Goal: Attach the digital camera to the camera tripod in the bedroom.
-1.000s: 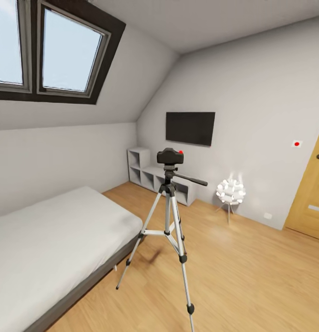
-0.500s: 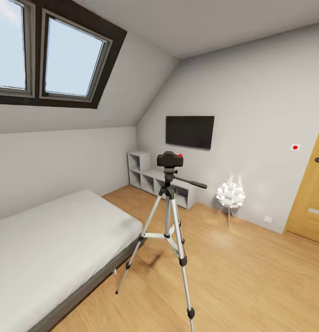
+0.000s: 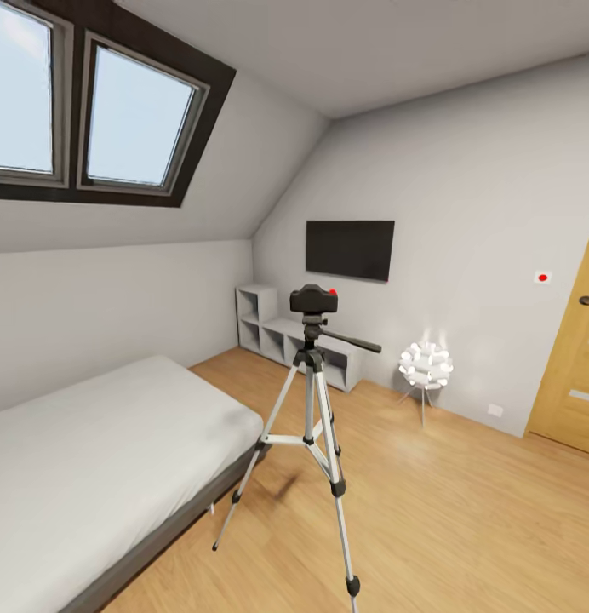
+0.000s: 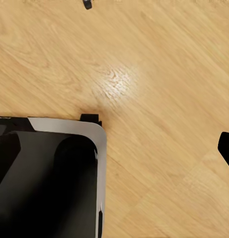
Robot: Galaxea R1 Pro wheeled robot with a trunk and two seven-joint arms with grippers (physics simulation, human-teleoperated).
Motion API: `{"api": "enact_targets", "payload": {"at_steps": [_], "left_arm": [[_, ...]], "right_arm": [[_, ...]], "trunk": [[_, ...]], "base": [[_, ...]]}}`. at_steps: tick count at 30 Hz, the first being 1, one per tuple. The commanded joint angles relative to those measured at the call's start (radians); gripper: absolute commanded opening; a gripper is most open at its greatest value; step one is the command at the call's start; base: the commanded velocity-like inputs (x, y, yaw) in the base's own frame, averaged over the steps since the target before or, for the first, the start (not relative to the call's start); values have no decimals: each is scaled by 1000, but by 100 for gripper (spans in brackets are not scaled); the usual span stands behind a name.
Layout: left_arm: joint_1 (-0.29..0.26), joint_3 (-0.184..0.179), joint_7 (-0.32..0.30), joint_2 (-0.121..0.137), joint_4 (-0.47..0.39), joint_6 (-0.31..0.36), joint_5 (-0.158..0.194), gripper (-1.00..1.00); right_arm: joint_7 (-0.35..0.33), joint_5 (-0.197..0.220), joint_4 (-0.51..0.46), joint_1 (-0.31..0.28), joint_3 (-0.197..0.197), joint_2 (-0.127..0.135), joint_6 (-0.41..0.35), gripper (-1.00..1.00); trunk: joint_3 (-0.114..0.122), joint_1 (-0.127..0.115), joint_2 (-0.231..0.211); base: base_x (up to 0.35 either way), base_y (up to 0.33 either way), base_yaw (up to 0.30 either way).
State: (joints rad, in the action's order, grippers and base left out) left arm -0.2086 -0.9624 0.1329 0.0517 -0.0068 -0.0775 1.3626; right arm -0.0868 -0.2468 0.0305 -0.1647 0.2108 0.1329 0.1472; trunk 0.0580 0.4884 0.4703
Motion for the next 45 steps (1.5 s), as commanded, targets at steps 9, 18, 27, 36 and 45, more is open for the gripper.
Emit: {"api": "enact_targets", "payload": {"at_steps": [9,18,27,36,45], "left_arm": [[0,-6,5,4,-6,-1,8,100],[0,-7,5,5,-14,-2,5,100],[0,-5,5,5,-15,-2,4,100],[0,-6,5,5,-15,-2,4,100],[0,-4,5,5,-15,-2,4,100]], "right_arm": [[-2,-8,3,-1,8,0,5,100],[5,-15,2,-1,6,-1,-3,100],[7,-14,2,-1,5,-3,-7,100],[7,-17,2,-1,3,-1,-8,100],[7,-17,2,-1,2,-1,-8,100]], "trunk": [[9,0,1],[10,0,1],[10,0,1],[10,0,1],[10,0,1]], "base": [[0,0,0],[0,0,0],[0,0,0],[0,0,0],[0,0,0]]}}
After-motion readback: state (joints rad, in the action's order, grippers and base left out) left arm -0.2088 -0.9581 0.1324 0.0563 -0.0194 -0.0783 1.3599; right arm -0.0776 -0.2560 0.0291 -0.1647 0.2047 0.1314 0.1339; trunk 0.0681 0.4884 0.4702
